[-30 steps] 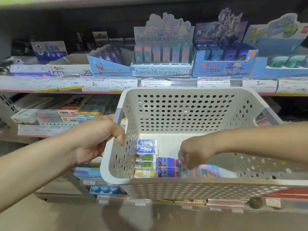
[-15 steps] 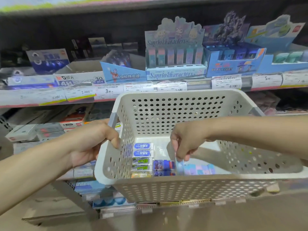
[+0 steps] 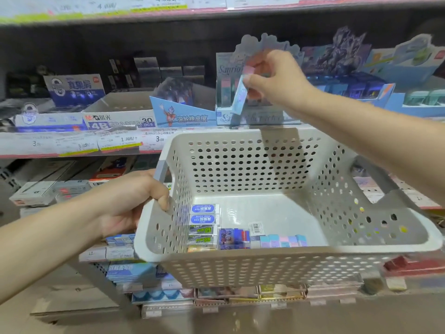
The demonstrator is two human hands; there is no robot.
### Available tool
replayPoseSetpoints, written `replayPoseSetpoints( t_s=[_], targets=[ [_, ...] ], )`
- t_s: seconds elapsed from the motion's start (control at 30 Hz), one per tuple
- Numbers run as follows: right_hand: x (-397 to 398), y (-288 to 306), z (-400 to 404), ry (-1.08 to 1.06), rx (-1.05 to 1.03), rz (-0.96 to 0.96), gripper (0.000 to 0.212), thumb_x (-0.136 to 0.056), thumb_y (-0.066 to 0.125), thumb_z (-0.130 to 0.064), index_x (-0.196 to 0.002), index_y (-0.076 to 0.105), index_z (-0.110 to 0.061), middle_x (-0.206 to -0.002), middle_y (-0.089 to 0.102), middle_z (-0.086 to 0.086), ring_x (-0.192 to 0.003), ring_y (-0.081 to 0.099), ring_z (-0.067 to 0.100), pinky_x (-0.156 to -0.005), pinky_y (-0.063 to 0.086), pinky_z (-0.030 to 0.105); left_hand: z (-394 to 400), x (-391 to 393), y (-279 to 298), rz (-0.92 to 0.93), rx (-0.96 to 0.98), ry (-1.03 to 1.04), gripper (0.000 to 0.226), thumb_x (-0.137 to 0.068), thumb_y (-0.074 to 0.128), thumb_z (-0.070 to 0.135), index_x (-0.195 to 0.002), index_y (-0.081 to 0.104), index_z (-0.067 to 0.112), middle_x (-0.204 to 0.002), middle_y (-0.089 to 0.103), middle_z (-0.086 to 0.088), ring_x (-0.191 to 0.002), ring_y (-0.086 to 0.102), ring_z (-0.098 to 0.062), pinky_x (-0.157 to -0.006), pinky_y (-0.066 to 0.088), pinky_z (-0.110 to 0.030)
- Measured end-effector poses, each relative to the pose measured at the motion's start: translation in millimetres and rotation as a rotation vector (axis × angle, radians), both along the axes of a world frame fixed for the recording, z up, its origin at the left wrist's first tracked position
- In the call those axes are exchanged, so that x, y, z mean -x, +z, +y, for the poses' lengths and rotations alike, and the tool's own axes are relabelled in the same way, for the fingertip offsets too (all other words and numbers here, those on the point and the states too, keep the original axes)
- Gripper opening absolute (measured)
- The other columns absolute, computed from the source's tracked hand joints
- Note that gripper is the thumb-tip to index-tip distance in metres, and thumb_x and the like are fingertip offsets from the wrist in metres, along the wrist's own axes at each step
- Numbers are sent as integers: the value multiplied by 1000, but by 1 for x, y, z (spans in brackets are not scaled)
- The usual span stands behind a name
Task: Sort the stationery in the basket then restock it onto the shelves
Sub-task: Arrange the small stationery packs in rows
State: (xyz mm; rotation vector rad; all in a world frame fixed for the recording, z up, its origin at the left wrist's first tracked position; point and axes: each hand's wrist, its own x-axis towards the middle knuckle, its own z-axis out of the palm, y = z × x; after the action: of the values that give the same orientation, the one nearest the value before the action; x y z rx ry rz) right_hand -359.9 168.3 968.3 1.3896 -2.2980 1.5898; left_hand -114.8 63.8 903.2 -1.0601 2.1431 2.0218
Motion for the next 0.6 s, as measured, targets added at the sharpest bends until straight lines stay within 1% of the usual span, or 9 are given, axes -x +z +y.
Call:
replayPoseSetpoints(
  t_s=[0.07,0.13,0.2,0.3,0.33,0.4,0.5,0.57,0.6],
  targets=[
    [6,0,-18,-17,5,109,25,-85,55,0,-110,60,-2,-89,61,8,-81,66,21,-72,60,32,-1,2,0,24,62,5,72,-46,49,-1,-118,59,4,-79,63,-17,-65,61,-26,-60,54,-29],
    [8,-1,-30,-21,-17,191,28,-86,53,0,-112,60,-5,-95,58,5,-91,61,19,-73,60,31,-1,2,-1,35,105,13,77,-47,50,0,-124,54,1,-79,63,-12,-63,62,-21,-55,54,-25],
    [11,-1,-38,-33,-33,237,26,-87,54,-2,-113,60,-8,-95,56,3,-88,58,18,-75,59,32,-4,3,-1,30,115,16,78,-47,50,0,-126,53,0,-78,64,-11,-61,62,-19,-53,53,-24],
    [13,-1,-40,-18,-52,294,25,-89,55,-4,-112,60,-9,-94,56,2,-88,61,23,-79,56,36,-5,4,-2,37,121,12,78,-47,49,0,-125,52,-2,-75,64,-10,-57,63,-16,-52,53,-23],
    [14,-1,-41,-10,-61,318,24,-89,55,-5,-112,60,-9,-94,57,2,-89,62,23,-81,56,35,-5,4,-2,38,123,10,78,-47,49,-1,-124,53,-2,-74,63,-10,-57,62,-17,-51,53,-23],
    [13,0,-41,1,-83,359,23,-89,55,-5,-110,62,-9,-94,59,3,-85,60,18,-82,53,26,-6,5,-2,37,129,5,77,-46,49,-1,-122,54,-1,-74,62,-11,-58,61,-19,-50,52,-23],
    [9,0,-39,21,-146,423,21,-87,56,-5,-104,68,-9,-97,68,5,-81,56,8,-69,42,5,-7,4,-1,22,31,-9,65,-46,47,-3,-108,63,6,-69,62,-17,-53,61,-25,-47,53,-27],
    [7,0,-35,15,-165,451,23,-88,53,-6,-101,71,-11,-95,67,0,-81,55,6,-66,39,3,-8,3,0,9,-16,-23,57,-45,47,-5,-98,64,8,-68,62,-18,-52,60,-27,-46,53,-30],
    [5,-1,-33,0,-172,459,24,-89,50,-7,-95,72,-12,-90,65,-4,-79,54,6,-68,39,8,-8,3,0,8,-20,-26,56,-45,47,-5,-97,64,8,-69,61,-18,-54,60,-28,-47,53,-30]
  ],
)
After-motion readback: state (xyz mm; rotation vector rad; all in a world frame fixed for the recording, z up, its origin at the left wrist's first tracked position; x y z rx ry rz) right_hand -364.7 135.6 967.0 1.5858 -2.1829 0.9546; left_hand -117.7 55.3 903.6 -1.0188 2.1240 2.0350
